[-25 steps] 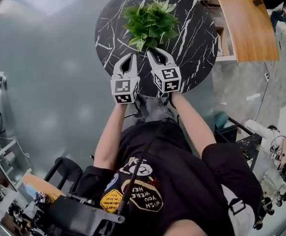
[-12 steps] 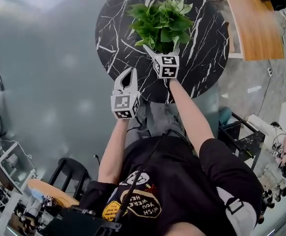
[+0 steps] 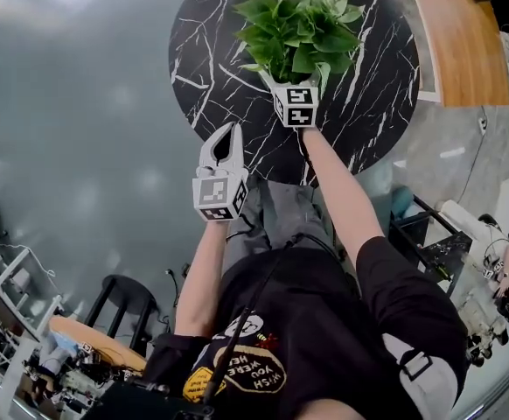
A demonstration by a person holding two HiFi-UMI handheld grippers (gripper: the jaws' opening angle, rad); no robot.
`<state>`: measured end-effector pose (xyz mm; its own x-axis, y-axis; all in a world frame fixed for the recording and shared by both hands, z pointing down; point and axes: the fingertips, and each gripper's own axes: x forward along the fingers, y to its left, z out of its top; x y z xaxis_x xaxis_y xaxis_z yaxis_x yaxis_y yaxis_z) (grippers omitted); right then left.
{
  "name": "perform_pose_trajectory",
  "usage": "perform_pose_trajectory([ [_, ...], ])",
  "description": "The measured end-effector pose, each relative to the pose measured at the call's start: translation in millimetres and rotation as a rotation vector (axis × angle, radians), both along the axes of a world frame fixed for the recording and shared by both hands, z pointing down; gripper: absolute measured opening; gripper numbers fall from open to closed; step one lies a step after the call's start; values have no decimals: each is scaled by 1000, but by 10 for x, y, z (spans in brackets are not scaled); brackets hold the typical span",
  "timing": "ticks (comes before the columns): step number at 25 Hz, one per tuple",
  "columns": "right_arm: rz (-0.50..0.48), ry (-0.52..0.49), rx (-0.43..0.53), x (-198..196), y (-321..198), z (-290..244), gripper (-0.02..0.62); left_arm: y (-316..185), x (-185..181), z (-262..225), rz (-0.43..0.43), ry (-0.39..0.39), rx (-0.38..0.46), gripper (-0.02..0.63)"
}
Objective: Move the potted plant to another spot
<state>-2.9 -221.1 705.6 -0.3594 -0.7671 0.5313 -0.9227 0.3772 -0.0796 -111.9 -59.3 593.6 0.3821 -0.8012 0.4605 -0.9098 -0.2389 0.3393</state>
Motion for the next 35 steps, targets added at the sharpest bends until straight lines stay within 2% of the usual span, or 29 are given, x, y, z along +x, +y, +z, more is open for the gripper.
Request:
perform_pose_trajectory([
  [6,7,12,21,16,-61,-3,453,-89,-31,-6,-7,2,17,5],
  [16,15,3,64,49,-127,-10,451,-249,84,-87,13,15,45,5],
  [26,50,21,86,301,-343,-17,446,-270,130,-96,15,17,41,5],
  [35,64,60,86,593,-726,75,445,-512,183,-87,10,15,50,5],
])
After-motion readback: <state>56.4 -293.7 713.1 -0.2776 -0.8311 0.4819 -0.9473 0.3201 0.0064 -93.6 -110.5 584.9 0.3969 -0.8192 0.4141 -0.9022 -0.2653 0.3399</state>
